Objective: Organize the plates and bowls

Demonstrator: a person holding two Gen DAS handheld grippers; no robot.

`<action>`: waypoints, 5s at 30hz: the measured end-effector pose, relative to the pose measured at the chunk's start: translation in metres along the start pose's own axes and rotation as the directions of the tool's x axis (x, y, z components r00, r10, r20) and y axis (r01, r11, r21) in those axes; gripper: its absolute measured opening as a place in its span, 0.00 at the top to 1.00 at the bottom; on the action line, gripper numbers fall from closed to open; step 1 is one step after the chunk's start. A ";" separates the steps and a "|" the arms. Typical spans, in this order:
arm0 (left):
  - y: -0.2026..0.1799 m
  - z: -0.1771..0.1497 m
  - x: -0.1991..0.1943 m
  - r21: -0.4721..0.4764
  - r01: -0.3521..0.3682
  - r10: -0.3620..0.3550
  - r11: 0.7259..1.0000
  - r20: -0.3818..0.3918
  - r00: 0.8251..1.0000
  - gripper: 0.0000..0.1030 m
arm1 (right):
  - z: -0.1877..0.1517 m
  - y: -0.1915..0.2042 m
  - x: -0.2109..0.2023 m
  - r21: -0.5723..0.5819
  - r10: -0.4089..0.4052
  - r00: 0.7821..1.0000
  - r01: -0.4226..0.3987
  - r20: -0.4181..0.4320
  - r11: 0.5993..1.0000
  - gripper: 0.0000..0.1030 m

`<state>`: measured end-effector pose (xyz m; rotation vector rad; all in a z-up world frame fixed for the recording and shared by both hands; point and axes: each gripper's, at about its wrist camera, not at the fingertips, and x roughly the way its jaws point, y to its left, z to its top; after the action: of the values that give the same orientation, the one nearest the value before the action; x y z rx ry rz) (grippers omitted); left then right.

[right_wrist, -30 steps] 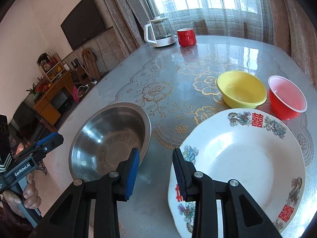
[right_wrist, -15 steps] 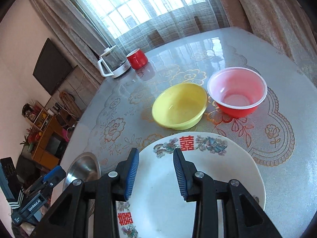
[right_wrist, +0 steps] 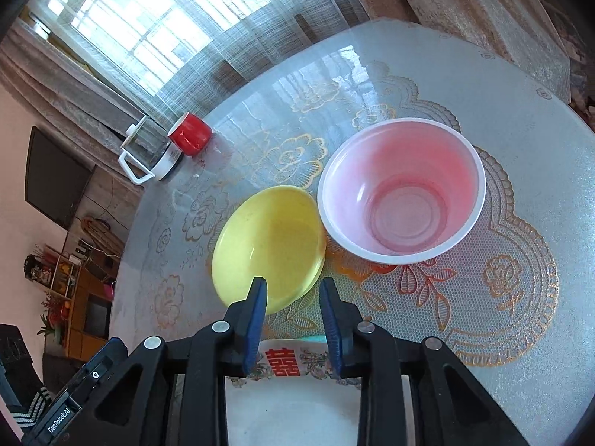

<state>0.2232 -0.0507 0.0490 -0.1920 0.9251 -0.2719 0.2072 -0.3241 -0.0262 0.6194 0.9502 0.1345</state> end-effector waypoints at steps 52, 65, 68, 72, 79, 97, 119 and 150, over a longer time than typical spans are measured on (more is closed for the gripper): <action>-0.003 0.007 0.019 -0.075 0.043 -0.046 0.996 -0.040 0.998 0.52 | -0.001 0.010 -0.012 -0.028 0.017 1.000 -0.017 0.011 0.999 0.76; -0.017 0.007 0.072 -0.060 0.077 -0.084 0.995 -0.117 0.990 0.65 | 0.001 -0.004 0.028 -0.015 -0.013 0.998 0.012 -0.060 1.000 0.86; -0.025 0.006 0.072 -0.033 0.077 -0.080 0.997 -0.101 0.992 0.67 | 0.000 0.003 0.025 -0.049 -0.019 0.999 0.017 -0.043 0.999 0.89; -0.021 0.010 0.063 -0.059 0.115 -0.120 0.992 -0.085 0.989 0.67 | 0.003 0.004 0.013 -0.056 0.005 1.000 -0.006 -0.014 0.998 0.89; -0.019 0.014 0.018 -0.034 0.112 -0.112 0.993 0.008 0.994 0.67 | 0.001 0.028 -0.010 -0.110 0.060 0.998 -0.056 0.029 0.992 0.89; 0.042 -0.056 -0.095 -0.029 0.044 -0.041 0.999 0.103 0.994 0.66 | -0.069 0.103 -0.037 -0.265 0.257 0.965 -0.261 -0.050 0.928 0.88; 0.121 -0.139 -0.116 -0.166 -0.039 0.049 0.985 0.060 0.997 0.66 | -0.154 0.156 0.015 -0.435 0.184 0.944 -0.293 -0.276 0.852 0.86; 0.111 -0.150 -0.108 -0.059 -0.173 0.178 0.983 0.087 0.980 0.64 | -0.177 0.171 0.018 -0.559 0.088 0.971 -0.200 -0.222 0.805 0.77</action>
<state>0.0573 0.0814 0.0118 -0.1673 0.8524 -0.0755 0.1041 -0.0999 -0.0202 0.1073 0.9768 0.6087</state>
